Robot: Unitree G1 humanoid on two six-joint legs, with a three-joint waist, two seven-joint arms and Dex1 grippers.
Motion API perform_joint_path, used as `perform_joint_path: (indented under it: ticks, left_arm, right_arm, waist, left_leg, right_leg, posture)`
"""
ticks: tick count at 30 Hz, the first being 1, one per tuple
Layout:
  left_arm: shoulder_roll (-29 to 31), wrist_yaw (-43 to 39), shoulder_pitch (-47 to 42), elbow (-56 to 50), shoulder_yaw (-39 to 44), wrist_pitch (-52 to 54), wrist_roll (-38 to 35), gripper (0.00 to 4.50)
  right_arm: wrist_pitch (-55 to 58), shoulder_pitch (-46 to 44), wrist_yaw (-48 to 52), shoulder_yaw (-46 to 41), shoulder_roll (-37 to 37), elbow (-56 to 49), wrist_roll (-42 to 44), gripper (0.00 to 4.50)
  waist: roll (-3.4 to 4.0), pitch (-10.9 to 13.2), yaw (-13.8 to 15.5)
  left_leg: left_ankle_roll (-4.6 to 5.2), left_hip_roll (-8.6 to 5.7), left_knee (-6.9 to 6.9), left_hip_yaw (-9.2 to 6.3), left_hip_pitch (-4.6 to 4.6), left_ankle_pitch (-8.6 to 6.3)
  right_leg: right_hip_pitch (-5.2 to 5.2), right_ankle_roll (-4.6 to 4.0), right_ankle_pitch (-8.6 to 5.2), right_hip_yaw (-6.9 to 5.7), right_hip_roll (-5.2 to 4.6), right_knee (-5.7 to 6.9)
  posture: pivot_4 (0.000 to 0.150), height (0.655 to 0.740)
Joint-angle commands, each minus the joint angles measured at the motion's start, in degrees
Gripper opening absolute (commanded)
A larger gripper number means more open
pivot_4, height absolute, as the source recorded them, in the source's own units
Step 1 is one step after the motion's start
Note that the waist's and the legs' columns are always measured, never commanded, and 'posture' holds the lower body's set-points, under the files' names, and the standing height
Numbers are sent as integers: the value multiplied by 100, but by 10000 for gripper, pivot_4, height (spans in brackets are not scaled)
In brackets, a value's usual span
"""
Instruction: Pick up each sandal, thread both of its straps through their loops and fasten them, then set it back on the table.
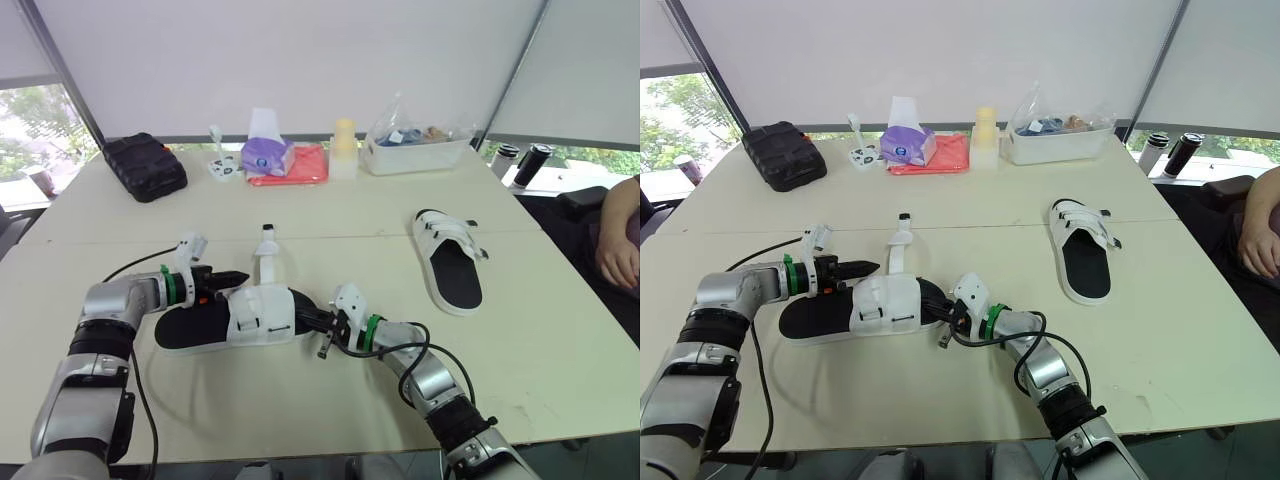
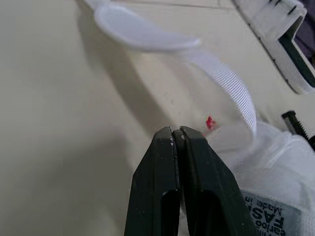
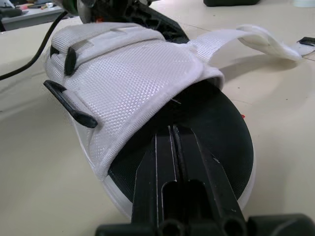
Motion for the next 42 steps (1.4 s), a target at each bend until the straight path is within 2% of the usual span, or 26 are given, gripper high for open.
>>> perform_joint_path:
  ticks: [1,3,7,12,15,19,21,23,26,30,42]
  left_arm:
    - [4,-106,-97,258,-30,-169,232,6955]
    - [-20,-146,-174,348,-4,-201,270,14829]
    - [66,-131,-264,475,66,-377,419,34422]
    - [550,-250,-528,691,369,-466,414,34422]
    - [762,-202,-1015,896,561,-428,345,34422]
    - [490,-251,-1550,1076,585,379,195,34422]
    - [281,-263,-1868,1451,589,1057,159,34422]
    - [65,-73,-2090,1920,656,1266,238,34422]
    - [-175,370,-2280,2615,872,1278,302,34422]
    - [-328,644,-2374,3085,1089,1180,268,34422]
    - [-1085,1602,-2621,3633,2149,480,-30,34422]
  right_arm:
    - [494,373,-66,192,-180,576,-375,0]
    - [491,376,-64,196,-189,568,-379,0]
    - [369,360,-71,155,-243,503,-393,0]
    - [128,279,25,126,-515,172,-481,0]
    - [-61,196,267,338,-791,-234,-655,0]
    - [-116,65,277,421,-781,-224,-737,0]
    - [-103,-5,224,413,-687,-137,-744,0]
    - [-104,-25,201,423,-628,-95,-767,0]
    - [-120,15,185,448,-588,-78,-796,0]
    - [-66,95,117,382,-572,-59,-765,0]
    - [14,169,-22,267,-398,109,-739,0]
  waist:
    - [5,-3,-2]
    - [5,-3,-3]
    - [5,-3,-2]
    - [6,3,2]
    - [-5,30,70]
    - [-7,32,170]
    - [-6,32,154]
    - [-9,36,115]
    - [-8,41,-20]
    - [-8,42,-55]
    - [-9,42,-5]
  left_leg:
    - [0,0,0,0,1,0]
    - [0,-1,0,0,0,0]
    - [0,-1,0,0,-4,0]
    - [1,-1,2,-2,-36,0]
    - [0,-9,5,-10,-57,0]
    - [1,-23,7,-20,-63,0]
    - [1,-25,7,-18,-58,0]
    - [1,-26,9,-18,-55,0]
    - [1,-19,8,-22,-56,0]
    - [1,-13,2,-22,-60,0]
    - [0,-18,10,-24,-53,1]
  right_leg:
    - [1,0,0,0,0,0]
    - [0,0,0,0,0,0]
    - [-3,1,0,-1,0,0]
    - [-32,2,0,-3,0,1]
    - [-42,3,-1,-16,-8,-1]
    - [-32,13,-7,-33,-22,-14]
    - [-27,13,-7,-33,-22,-13]
    - [-27,14,-7,-33,-14,-6]
    - [-36,13,-8,-33,-3,5]
    - [-48,10,-9,-29,0,5]
    - [-33,14,-6,-34,-15,9]
  posture:
    - [1500,7400]
    - [1500,7400]
    - [1500,7400]
    - [1500,7400]
    - [1500,7400]
    - [1500,7400]
    - [1500,7400]
    - [1500,7400]
    - [1500,7400]
    - [1500,7400]
    - [1500,7400]
